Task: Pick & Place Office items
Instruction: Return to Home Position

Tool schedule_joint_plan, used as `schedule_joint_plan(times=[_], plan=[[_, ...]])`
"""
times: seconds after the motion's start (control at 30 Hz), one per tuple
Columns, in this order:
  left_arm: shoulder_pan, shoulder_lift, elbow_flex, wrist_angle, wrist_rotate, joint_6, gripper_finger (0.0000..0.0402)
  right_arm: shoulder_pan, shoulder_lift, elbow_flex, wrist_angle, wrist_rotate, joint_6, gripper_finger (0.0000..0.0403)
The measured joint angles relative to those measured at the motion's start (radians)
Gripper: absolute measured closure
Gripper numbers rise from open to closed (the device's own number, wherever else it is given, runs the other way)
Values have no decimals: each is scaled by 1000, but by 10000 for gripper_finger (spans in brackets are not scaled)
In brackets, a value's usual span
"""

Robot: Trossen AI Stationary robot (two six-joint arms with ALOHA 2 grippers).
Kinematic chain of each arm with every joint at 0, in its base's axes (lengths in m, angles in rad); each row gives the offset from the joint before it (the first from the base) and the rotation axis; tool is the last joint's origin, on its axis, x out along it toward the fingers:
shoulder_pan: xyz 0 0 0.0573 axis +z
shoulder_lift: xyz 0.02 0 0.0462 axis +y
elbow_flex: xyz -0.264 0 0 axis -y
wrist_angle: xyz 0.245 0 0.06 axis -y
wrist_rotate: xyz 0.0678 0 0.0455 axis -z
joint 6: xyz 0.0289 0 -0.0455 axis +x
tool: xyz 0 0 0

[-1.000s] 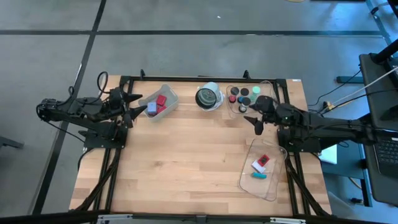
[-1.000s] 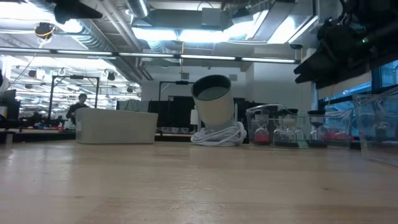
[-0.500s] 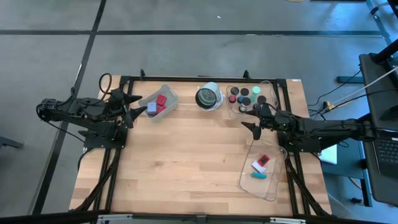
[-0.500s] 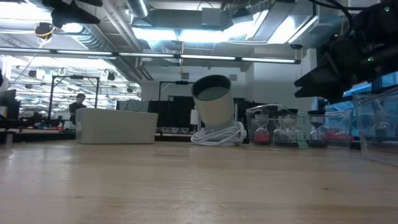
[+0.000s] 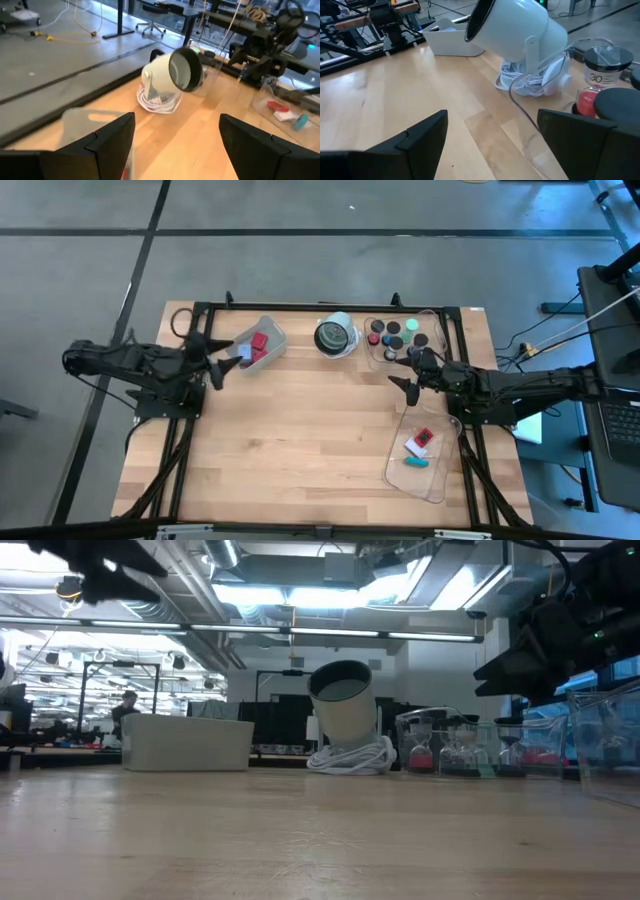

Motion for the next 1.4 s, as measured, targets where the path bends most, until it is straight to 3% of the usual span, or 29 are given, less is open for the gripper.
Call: schedule_joint_plan(times=[0.13, 0.3, 0.53, 0.67, 0.8, 1.13, 1.4], plan=[[0, 1, -146, 166, 1, -37, 116, 13, 0, 0, 0, 36, 0, 91], [0, 1, -321, 468, 52, 23, 116, 18, 0, 0, 0, 45, 0, 91], [0, -23, -485, 791, 187, 57, 116, 18, 0, 0, -1, 38, 4, 91], [0, -44, -555, 907, 215, 73, 116, 18, 0, 0, -7, 38, 5, 91], [0, -58, -624, 973, 203, 73, 116, 18, 1, 0, -29, 38, 28, 92], [1, -60, -625, 929, 16, 157, 116, 18, 2, 0, -46, 37, 25, 92], [1, -60, -625, 928, 10, 126, 116, 18, 2, 0, -46, 37, 23, 92]])
